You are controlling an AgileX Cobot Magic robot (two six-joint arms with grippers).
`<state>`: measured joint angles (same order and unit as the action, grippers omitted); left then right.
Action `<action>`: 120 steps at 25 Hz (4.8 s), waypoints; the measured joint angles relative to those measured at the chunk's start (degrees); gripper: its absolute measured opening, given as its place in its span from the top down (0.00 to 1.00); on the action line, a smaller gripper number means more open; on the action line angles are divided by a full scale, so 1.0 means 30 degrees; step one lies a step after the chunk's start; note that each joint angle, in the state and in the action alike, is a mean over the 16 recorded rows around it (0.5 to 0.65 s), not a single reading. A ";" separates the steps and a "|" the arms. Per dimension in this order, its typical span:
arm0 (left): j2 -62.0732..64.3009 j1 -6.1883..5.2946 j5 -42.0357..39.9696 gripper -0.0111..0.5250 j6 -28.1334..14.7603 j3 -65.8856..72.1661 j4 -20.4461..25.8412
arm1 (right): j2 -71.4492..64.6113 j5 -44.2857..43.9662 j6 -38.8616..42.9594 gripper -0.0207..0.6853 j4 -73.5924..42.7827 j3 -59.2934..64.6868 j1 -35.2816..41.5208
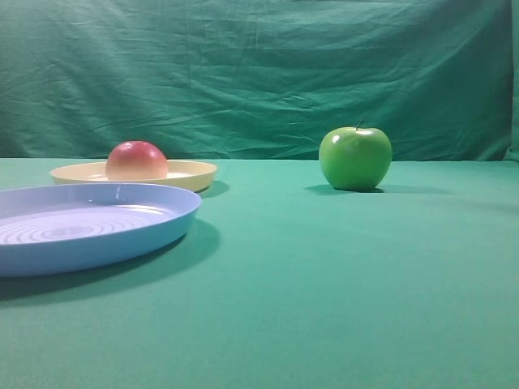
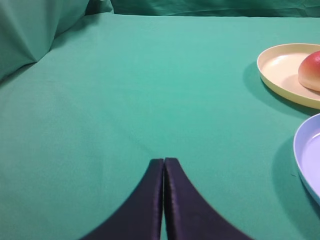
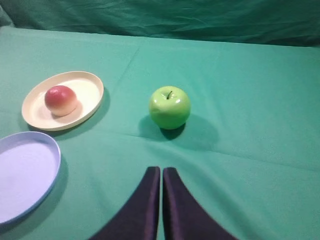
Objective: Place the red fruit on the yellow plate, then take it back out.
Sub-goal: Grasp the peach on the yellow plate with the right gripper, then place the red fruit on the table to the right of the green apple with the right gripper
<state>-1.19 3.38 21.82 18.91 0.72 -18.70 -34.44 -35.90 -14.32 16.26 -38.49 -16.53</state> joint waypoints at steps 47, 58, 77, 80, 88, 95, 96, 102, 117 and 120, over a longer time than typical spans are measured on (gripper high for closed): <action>0.0000 0.0000 0.0000 0.98 0.0016 0.0000 0.0000 | -3.2476 -0.0870 -1.1367 0.45 0.6255 -2.5917 -0.7529; 0.0000 0.0000 0.0000 0.98 0.0016 0.0000 0.0000 | -3.4186 0.1080 -1.3064 0.06 0.8014 -2.5993 -0.7867; 0.0000 0.0000 0.0000 0.98 -0.0017 0.0000 0.0000 | -3.4360 0.0379 -1.3151 0.63 0.7548 -2.6035 -0.7853; 0.0000 0.0000 0.0000 0.98 -0.0019 0.0000 0.0000 | -3.3221 -0.0641 -1.2509 0.69 0.6792 -2.6045 -0.7508; 0.0000 0.0000 0.0000 0.98 -0.0019 0.0000 0.0000 | -2.8898 -0.4992 -0.8550 0.72 0.3038 -2.6057 -0.6160; 0.0000 0.0000 0.0000 0.98 -0.0019 0.0000 0.0000 | -2.5068 -0.8554 -0.4607 0.73 -0.0089 -2.5357 -0.4321; 0.0000 0.0000 0.0000 0.98 -0.0019 0.0000 0.0000 | -2.4519 -0.8876 -0.4216 0.73 -0.0357 -2.5037 -0.4021; 0.0000 0.0000 0.0000 0.98 -0.0019 0.0000 0.0000 | -2.0939 -0.8991 -0.2948 0.73 -0.0986 -2.1209 -0.2301; 0.0000 0.0000 0.0000 0.98 -0.0019 0.0000 0.0000 | -1.4253 0.0189 -0.2007 0.73 -0.0996 -0.3764 -0.1010; 0.0000 0.0000 0.0000 0.98 -0.0019 0.0000 0.0000 | -1.4358 0.1911 -0.1896 0.73 -0.0974 -0.1601 -0.1010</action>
<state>-1.19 3.38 21.82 18.85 0.72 -18.70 -77.51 -30.17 -20.01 13.34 -43.29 -19.56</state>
